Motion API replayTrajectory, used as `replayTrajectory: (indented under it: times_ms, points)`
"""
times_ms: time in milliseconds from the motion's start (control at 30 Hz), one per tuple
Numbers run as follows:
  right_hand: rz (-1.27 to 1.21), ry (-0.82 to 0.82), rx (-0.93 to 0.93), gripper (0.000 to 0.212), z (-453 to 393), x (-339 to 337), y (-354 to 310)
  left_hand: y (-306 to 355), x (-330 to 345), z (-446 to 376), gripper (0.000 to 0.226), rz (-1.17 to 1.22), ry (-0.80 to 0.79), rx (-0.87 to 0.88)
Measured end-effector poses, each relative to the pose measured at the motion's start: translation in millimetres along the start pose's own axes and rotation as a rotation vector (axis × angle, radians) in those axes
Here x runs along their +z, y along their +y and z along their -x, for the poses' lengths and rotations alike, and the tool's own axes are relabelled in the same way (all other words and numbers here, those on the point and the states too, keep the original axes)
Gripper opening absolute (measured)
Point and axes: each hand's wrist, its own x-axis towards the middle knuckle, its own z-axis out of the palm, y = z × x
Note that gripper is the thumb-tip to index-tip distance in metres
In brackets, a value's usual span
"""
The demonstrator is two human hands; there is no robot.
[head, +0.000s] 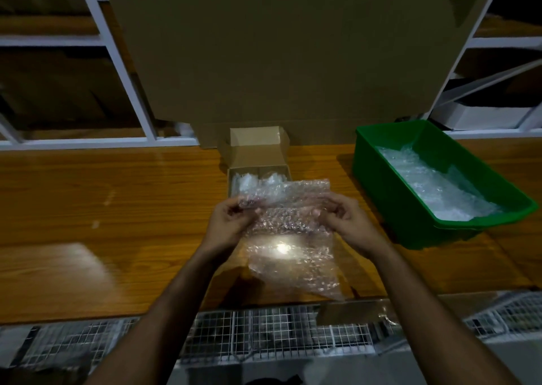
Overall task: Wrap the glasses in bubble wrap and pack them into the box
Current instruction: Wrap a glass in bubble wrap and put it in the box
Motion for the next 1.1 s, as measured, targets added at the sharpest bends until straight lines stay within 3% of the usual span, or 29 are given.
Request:
replayTrajectory:
  times_ms: [67,167,267,433,533,633,767,833,967,1033,1100]
  points:
    - [-0.001,-0.045,0.038,0.033,4,-3,-3,3,0,0,0.013,-0.022,0.009,0.053]
    - [-0.033,-0.015,0.041,0.025,8,-3,3,7,-4,-2,0.023,-0.037,-0.044,0.15]
    - [-0.014,0.074,0.02,0.046,7,-2,5,11,-3,-3,0.015,-0.045,-0.072,0.176]
    - [0.031,0.117,-0.041,0.032,3,-2,5,7,2,-2,0.049,0.38,-0.082,-0.211]
    - [0.04,0.192,-0.07,0.022,2,-4,7,2,4,4,0.05,0.206,-0.137,-0.346]
    - [0.145,0.199,-0.118,0.009,1,-4,7,2,12,7,0.031,0.027,-0.151,-0.317]
    - [0.111,0.219,-0.053,0.014,0,0,8,0,20,4,0.032,-0.024,-0.084,-0.281]
    - [0.235,0.205,-0.066,0.026,5,2,7,0,22,2,0.026,0.031,-0.041,-0.302]
    - [0.765,0.04,-0.17,0.085,25,11,6,-4,18,-2,0.02,0.028,0.017,-0.39]
    - [1.05,0.0,-0.254,0.088,31,21,19,-6,18,-1,0.023,0.0,0.024,-0.431]
    - [1.142,0.028,-0.265,0.073,35,30,33,-7,21,1,0.027,-0.028,0.031,-0.447]
